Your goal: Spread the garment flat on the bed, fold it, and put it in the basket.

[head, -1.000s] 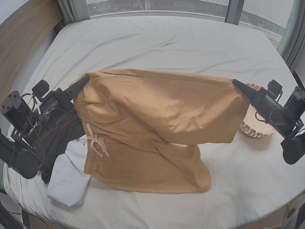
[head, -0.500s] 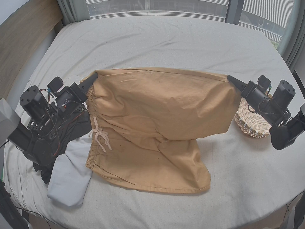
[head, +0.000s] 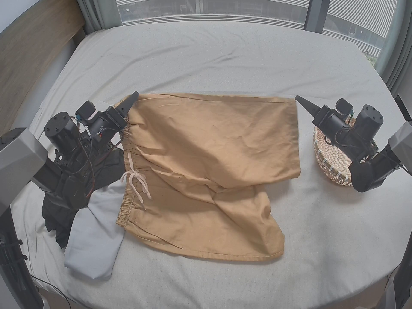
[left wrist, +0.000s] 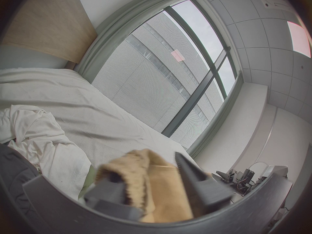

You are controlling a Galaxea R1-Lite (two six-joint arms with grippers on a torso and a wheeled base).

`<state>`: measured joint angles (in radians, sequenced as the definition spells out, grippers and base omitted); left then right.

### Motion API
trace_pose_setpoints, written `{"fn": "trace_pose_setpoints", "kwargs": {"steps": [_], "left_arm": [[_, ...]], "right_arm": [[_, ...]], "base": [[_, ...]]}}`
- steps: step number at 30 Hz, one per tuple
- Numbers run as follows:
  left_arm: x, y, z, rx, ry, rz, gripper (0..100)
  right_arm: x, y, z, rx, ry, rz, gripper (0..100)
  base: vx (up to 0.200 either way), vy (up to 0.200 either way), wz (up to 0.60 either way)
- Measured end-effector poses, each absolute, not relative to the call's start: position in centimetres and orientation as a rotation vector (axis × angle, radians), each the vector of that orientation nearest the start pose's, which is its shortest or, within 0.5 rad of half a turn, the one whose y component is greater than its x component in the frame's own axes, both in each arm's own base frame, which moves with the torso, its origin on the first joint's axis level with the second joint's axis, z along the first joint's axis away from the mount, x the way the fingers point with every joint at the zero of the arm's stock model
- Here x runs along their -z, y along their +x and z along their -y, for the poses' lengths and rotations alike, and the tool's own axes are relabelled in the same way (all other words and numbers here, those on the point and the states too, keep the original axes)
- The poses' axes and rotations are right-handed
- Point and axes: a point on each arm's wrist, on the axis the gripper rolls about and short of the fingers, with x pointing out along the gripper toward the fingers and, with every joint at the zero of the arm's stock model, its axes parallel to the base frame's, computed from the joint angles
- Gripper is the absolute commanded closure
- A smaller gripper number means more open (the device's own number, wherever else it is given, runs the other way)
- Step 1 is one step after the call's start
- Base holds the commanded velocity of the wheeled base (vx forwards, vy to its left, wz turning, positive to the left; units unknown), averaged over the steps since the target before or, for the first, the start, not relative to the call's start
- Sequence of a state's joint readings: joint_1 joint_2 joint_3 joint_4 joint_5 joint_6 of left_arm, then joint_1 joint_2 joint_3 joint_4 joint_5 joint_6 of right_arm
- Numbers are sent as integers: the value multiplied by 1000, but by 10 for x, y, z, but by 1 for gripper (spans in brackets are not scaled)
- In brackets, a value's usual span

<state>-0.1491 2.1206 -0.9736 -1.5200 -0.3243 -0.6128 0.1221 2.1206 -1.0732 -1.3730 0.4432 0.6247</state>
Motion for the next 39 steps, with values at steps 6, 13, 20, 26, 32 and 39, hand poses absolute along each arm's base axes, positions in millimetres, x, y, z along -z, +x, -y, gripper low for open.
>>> {"fn": "trace_pose_setpoints", "kwargs": {"steps": [6, 13, 20, 26, 32, 39], "left_arm": [[-155, 394, 61, 523, -572, 189, 0], [-140, 390, 57, 480, -581, 123, 0], [-114, 363, 51, 459, -588, -23, 0], [-102, 337, 38, 427, -579, -103, 0], [-96, 311, 31, 419, -572, -133, 0], [-92, 289, 40, 461, -572, -193, 0]], "right_arm": [[-168, 402, -60, -623, 529, 135, 0], [-146, 382, -67, -602, 524, 49, 0], [-124, 354, -74, -610, 510, -3, 0], [-104, 334, -84, -626, 500, -82, 0], [-78, 327, -92, -611, 479, -172, 0], [-49, 322, -104, -593, 459, -266, 0]], "base": [[0, 0, 0], [0, 0, 0], [0, 0, 0], [0, 0, 0], [0, 0, 0], [0, 0, 0]]}}
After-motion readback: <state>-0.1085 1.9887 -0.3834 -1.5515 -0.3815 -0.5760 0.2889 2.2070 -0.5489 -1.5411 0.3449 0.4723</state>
